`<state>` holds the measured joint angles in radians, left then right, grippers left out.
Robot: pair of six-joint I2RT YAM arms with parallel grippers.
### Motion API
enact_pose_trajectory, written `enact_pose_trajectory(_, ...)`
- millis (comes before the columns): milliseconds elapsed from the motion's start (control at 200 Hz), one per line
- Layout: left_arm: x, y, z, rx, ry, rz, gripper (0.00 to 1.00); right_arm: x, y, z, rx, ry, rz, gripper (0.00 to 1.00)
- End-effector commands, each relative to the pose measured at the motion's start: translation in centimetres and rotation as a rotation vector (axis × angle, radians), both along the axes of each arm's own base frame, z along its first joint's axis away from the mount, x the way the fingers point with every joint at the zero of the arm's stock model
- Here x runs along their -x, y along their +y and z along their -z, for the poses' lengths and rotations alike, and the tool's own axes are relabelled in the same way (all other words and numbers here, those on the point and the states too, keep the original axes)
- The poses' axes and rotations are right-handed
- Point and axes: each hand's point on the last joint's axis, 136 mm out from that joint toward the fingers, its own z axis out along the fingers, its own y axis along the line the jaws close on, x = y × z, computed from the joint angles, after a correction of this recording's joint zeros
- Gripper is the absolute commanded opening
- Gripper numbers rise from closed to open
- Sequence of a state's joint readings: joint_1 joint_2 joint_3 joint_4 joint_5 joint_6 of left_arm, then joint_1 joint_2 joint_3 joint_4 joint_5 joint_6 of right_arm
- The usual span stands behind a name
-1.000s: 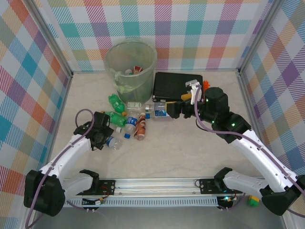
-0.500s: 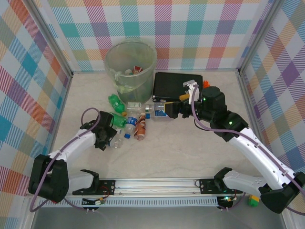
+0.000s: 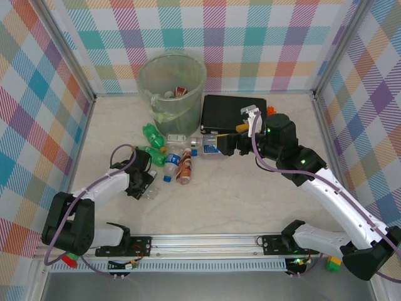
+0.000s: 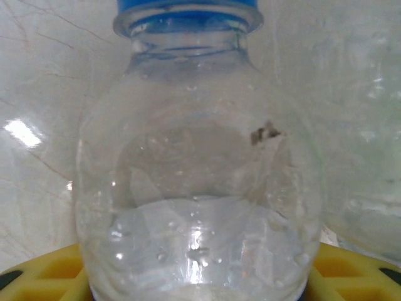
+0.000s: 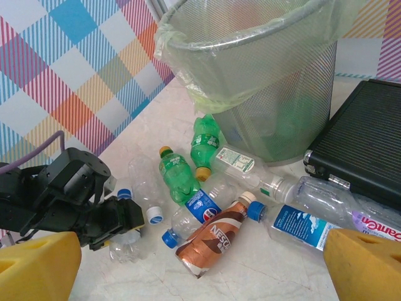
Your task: Put the plastic bottles in the bin
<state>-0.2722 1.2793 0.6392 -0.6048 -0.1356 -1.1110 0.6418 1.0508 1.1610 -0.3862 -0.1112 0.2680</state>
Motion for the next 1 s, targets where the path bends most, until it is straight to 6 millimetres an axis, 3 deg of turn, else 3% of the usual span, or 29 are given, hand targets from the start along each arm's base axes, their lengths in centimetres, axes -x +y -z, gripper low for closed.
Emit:
enact_pose_trajectory(0, 0.2, 1.4, -3.0, -0.067, -0.023, 0.003, 0.54, 0.2, -0.2, -1.7, -0.007, -0.052, -0.002, 0.99)
enact_pose_trajectory(180, 0.3, 2.3, -7.7, -0.104, -0.092, 0.022, 0.53, -0.1, 0.0, -1.7, -0.008, -0.055, -0.002, 0.99)
enact_pose_trajectory(425, -2.0, 2.5, -16.3, -0.146, -0.253, 0.091, 0.54, -0.3, 0.3, -1.9, -0.012, -0.063, -0.008, 0.99)
enact_pose_trajectory(590, -5.1, 1.9, -22.4, -0.185, -0.383, 0.162, 0.54, -0.4, 0.4, -1.9, -0.01, -0.066, -0.013, 0.99)
enact_pose_trajectory(775, -9.8, -0.1, -29.2, -0.203, -0.519, 0.256, 0.53, -0.3, 0.3, -2.2, -0.004, -0.071, -0.012, 0.99)
enact_pose_trajectory(995, -16.1, -3.9, -34.9, -0.177, -0.649, 0.346, 0.53, -0.2, 0.2, -2.9, -0.005, -0.087, -0.014, 0.99)
